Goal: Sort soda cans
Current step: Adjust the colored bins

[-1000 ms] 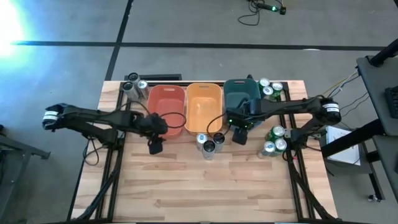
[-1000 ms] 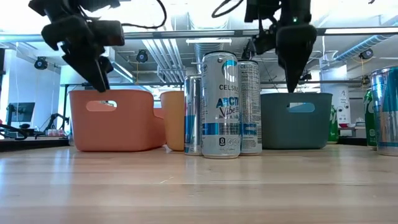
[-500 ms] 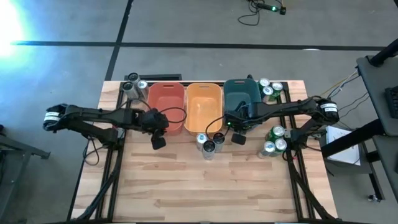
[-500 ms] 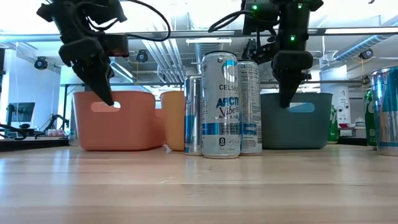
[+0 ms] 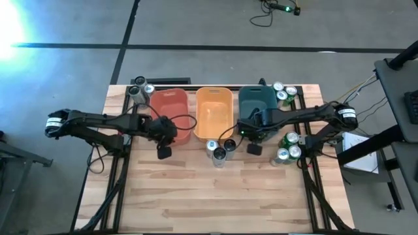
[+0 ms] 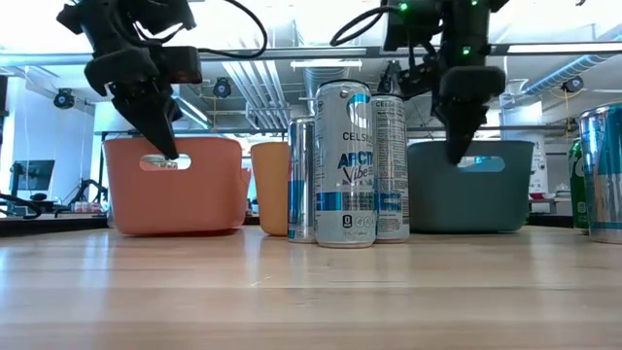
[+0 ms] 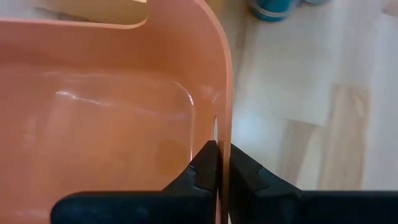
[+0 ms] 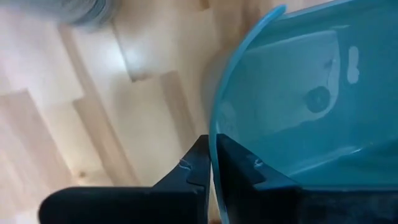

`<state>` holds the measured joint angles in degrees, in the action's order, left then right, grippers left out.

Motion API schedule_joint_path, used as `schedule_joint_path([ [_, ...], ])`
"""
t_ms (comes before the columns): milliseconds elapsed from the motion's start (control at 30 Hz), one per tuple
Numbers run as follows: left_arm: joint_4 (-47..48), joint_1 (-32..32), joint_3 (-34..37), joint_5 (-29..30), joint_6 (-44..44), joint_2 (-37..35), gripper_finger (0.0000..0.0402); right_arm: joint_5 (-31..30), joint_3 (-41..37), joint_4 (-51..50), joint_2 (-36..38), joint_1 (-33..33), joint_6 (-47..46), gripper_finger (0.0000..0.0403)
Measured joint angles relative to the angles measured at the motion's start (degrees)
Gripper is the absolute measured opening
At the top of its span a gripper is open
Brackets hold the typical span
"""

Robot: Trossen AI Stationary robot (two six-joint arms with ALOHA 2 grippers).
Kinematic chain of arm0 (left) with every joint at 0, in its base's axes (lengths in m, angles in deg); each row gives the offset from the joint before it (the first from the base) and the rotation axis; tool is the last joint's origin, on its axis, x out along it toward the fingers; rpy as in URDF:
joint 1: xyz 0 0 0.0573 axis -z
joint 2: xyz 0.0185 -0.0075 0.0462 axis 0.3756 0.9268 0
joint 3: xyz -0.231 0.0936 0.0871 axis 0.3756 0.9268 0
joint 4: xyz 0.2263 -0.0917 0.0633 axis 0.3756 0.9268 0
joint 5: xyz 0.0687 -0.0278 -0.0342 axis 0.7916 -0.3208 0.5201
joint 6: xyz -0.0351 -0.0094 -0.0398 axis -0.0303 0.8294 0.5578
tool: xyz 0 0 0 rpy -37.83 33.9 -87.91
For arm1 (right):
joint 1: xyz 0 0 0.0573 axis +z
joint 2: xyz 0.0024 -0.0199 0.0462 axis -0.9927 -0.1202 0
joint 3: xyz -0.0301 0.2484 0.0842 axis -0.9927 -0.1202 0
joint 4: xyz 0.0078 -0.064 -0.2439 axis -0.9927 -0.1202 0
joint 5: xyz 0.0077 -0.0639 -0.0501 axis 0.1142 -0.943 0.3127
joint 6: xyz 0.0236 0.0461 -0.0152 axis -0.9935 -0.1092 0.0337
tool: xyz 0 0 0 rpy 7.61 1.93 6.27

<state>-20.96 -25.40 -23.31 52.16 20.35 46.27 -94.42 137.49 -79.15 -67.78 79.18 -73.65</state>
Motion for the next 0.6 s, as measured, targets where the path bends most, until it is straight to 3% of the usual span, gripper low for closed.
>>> schedule_joint_path([
  [133,2.3,0.1,0.0,-3.9,-4.6,0.0,0.0000,0.6,0.0,-0.8,0.1,2.0,0.3,0.0019],
  [300,3.7,0.1,0.0,-4.0,-8.2,-0.1,0.0000,0.5,0.0,-0.5,0.2,3.8,-2.2,0.0018],
  [600,3.7,0.1,0.0,0.6,-15.7,-0.1,0.0000,-1.7,0.0,1.6,0.2,3.6,-1.3,0.0036],
])
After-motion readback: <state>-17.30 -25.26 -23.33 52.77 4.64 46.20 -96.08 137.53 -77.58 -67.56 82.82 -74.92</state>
